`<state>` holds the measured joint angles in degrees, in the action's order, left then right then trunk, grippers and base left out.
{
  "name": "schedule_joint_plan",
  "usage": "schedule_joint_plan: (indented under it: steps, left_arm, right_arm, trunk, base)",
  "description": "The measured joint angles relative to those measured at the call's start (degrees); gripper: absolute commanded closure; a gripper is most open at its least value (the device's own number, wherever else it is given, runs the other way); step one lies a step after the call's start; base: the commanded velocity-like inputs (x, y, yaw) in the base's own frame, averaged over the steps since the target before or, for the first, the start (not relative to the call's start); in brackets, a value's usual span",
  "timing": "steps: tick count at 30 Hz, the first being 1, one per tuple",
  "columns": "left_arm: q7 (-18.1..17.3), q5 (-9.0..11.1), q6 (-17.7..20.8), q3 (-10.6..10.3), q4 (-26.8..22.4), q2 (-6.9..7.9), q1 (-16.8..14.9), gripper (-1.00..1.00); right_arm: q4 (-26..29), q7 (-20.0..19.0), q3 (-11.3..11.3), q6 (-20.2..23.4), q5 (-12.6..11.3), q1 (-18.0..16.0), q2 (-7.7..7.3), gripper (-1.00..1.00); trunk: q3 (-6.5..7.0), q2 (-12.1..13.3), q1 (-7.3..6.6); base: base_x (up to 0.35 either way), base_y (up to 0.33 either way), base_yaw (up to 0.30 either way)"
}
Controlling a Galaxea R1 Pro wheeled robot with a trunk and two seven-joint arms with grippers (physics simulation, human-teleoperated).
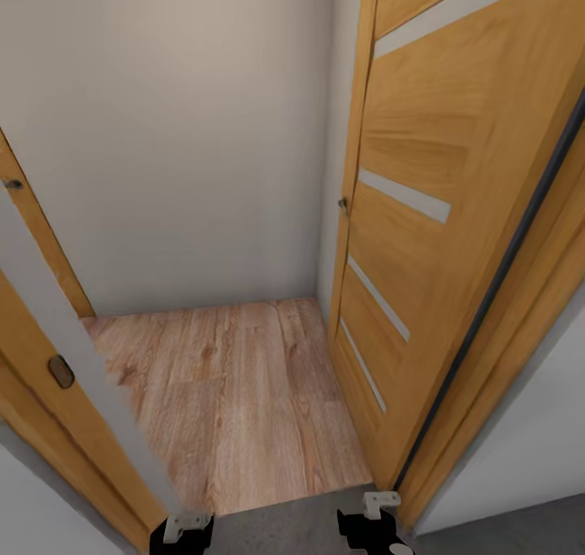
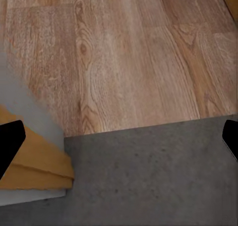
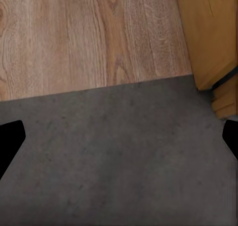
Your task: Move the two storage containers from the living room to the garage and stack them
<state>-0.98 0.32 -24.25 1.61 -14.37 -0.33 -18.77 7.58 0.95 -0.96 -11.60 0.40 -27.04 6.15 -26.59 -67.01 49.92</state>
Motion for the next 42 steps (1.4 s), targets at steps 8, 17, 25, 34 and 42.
schedule_joint_plan:
  steps: [8,17,25,34,42]
  left_arm:
    - [-0.03,0.0,0.0,0.04,0.0,0.0,0.0,-1.0]
    - [0.0,0.0,0.0,0.07,-0.03,0.0,0.01,-1.0]
    - [0.01,0.0,0.0,0.07,-0.01,0.0,0.0,-1.0]
    - [0.01,0.0,0.0,0.07,-0.02,0.01,0.01,-1.0]
    - [0.0,0.0,0.0,0.07,-0.01,0.0,0.0,-1.0]
  right_arm:
    - [0.0,0.0,0.0,0.0,0.0,0.01,0.0,-1.0]
    - [0.0,0.0,0.0,0.0,0.0,-0.03,0.0,-1.0]
    - [0.0,0.0,0.0,0.0,0.0,-0.02,0.0,-1.0]
    - [-0.03,0.0,0.01,0.0,0.0,-0.06,0.01,-1.0]
    - [-0.01,0.0,0.0,0.01,0.0,-0.02,0.0,-1.0]
  trunk:
    - [-0.01,0.0,0.01]
    - [-0.01,0.01,0.02]
    - [-0.01,0.0,0.03]
    - [-0.01,0.0,0.03]
    - [-0.01,0.0,0.03]
  base:
    - [0.248,-0.161,0.0]
    - [0.063,-0.039,0.077]
    - [0.005,-0.003,0.123]
    - [0.0,0.0,0.122]
    - [0.0,0.0,0.062]
